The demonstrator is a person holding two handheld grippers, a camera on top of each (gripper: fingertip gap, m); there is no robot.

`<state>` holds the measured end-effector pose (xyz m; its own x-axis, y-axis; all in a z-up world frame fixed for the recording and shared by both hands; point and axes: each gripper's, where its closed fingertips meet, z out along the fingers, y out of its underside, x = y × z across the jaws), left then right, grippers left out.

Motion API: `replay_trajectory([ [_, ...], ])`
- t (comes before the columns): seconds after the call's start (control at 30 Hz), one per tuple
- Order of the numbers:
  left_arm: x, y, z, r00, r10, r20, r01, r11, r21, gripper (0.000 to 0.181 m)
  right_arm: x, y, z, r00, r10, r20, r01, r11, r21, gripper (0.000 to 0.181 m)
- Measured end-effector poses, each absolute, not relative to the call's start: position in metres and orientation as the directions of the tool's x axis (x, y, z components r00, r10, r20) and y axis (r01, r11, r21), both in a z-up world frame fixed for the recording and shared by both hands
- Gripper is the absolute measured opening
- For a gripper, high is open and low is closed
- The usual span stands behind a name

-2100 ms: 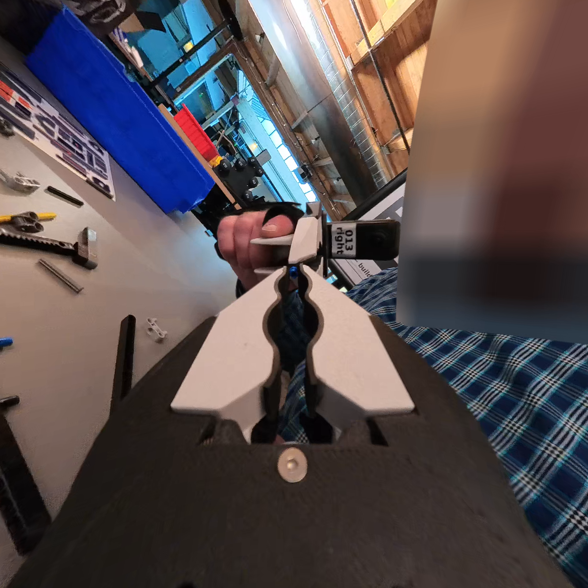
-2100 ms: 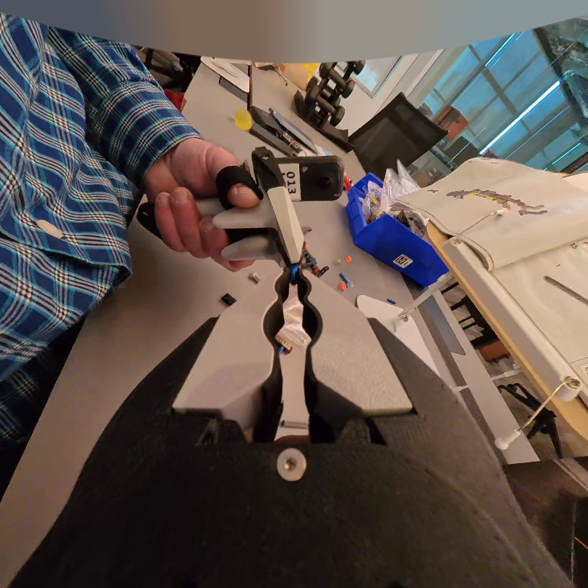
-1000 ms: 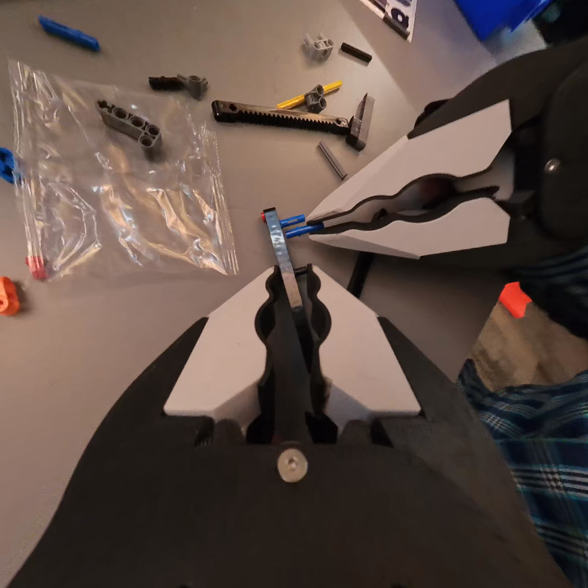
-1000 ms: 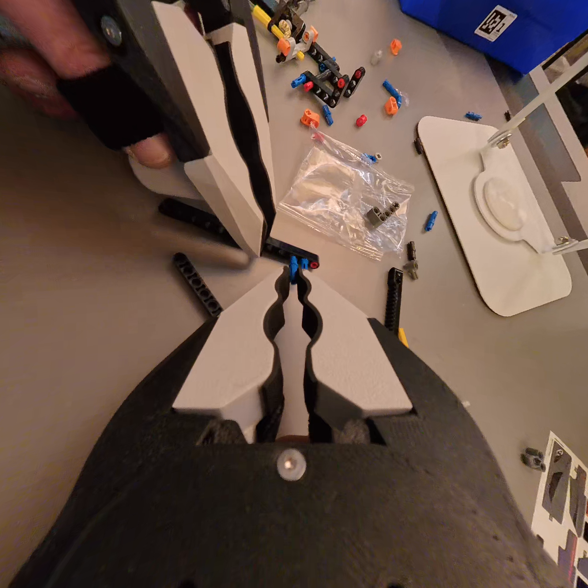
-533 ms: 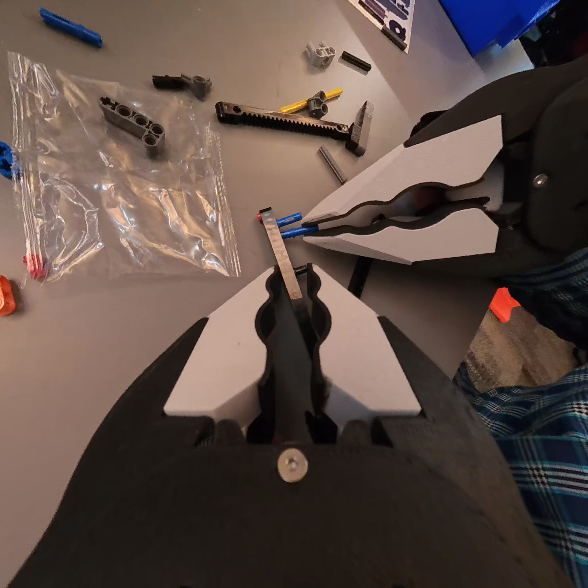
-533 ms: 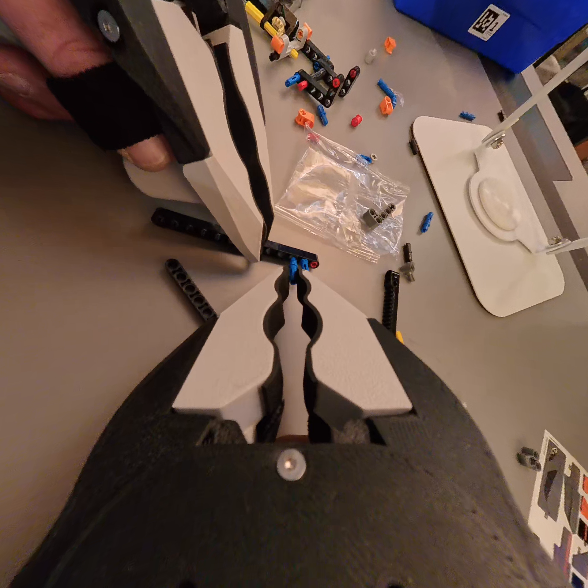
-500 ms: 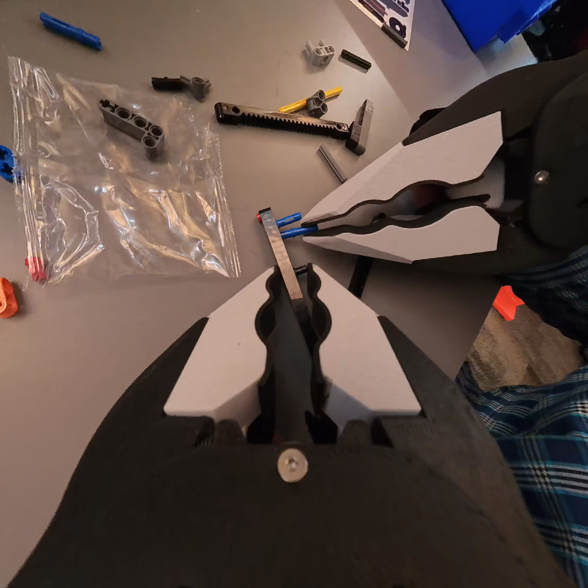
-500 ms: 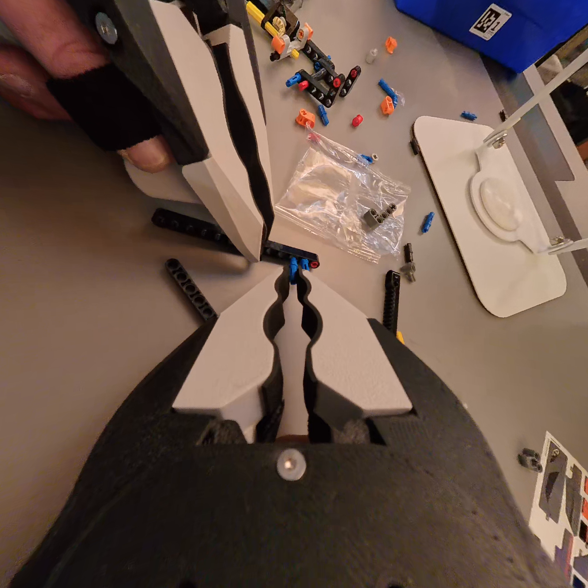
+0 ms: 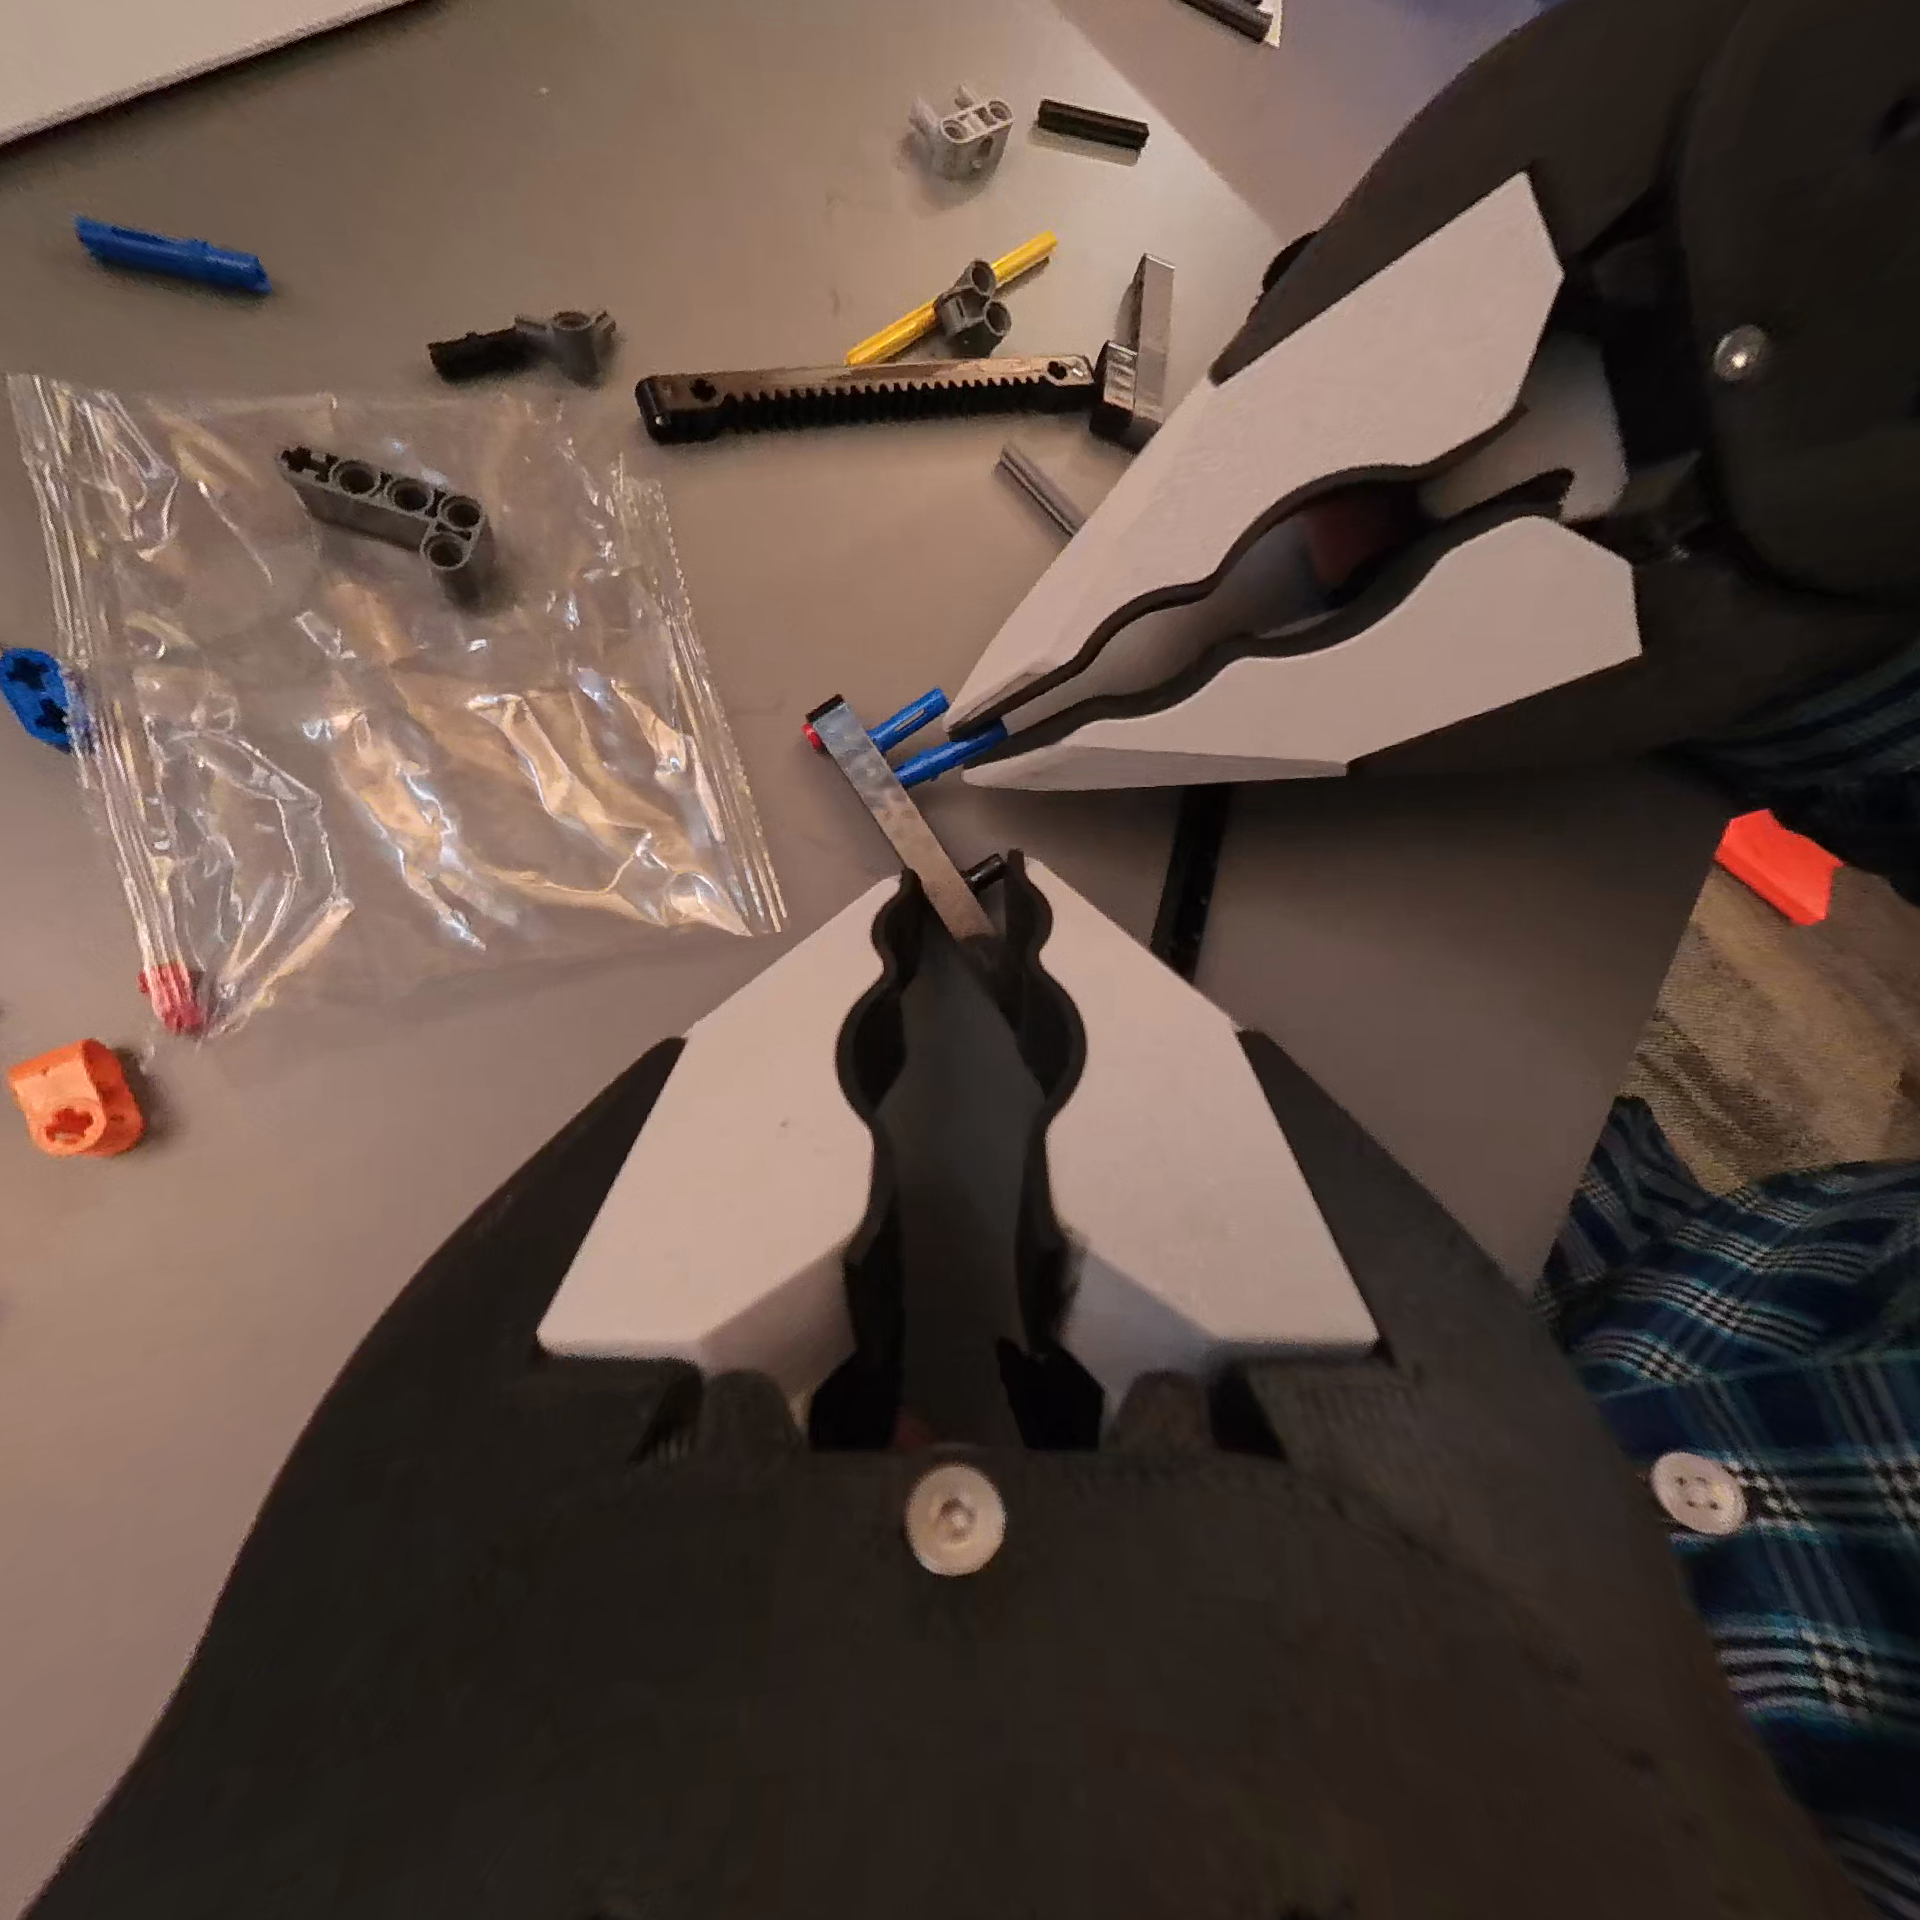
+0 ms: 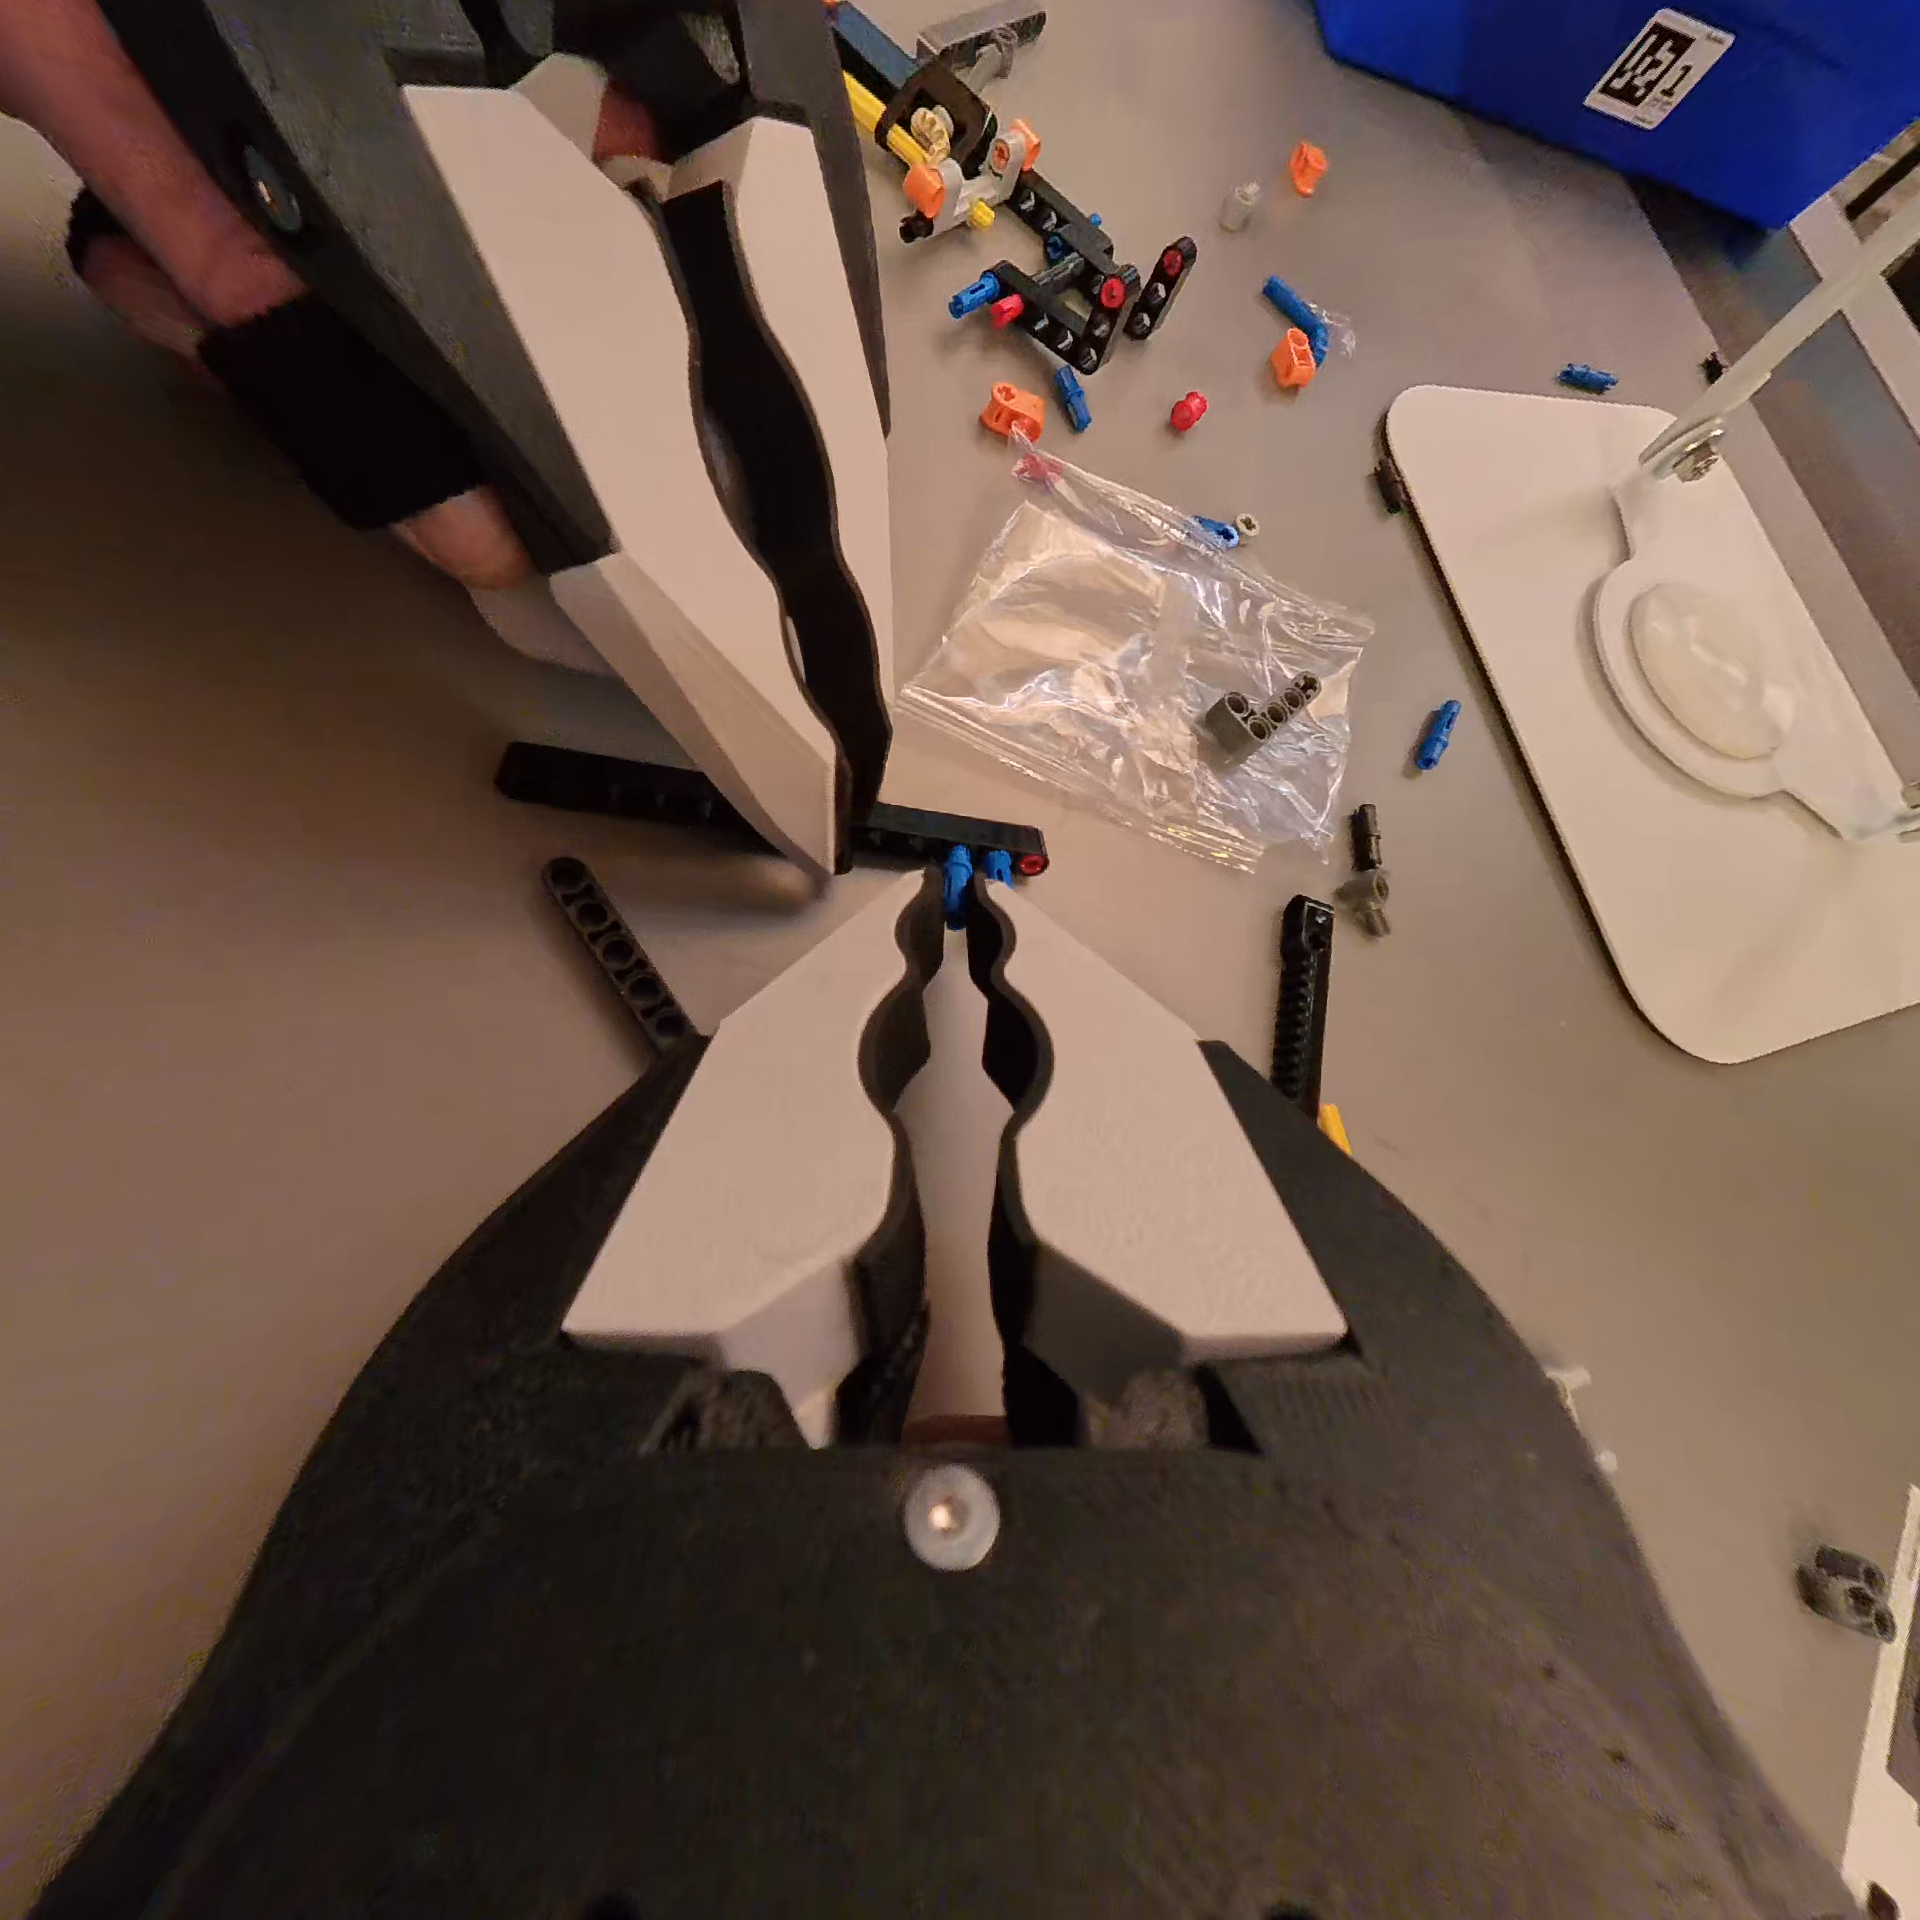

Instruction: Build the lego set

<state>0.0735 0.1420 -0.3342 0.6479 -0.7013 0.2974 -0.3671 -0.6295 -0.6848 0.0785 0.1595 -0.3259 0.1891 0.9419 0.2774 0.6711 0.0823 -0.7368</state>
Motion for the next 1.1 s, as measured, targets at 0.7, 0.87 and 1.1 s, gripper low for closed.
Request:
replay_trajectory([
  [0.7, 0.070, 0.145, -0.331, 0.616, -0.786, 0.051, -0.526, -0.459, -0.716, 0.007, 0.074, 0.161, -0.331, 0.177, 0.956, 0.232, 0.668, 0.056, -0.742, 0.002],
  [0.87, 0.063, 0.146, -0.332, 0.625, -0.780, 0.043, -0.528, -0.462, -0.712, 0.011, 0.074, 0.160, -0.327, 0.176, 0.958, 0.228, 0.650, 0.061, -0.758, 0.002],
  [1.1, 0.062, 0.144, -0.329, 0.627, -0.779, 0.009, -0.549, -0.450, -0.704, 0.019, 0.078, 0.160, -0.318, 0.201, 0.957, 0.209, 0.612, 0.044, -0.789, 0.002],
])
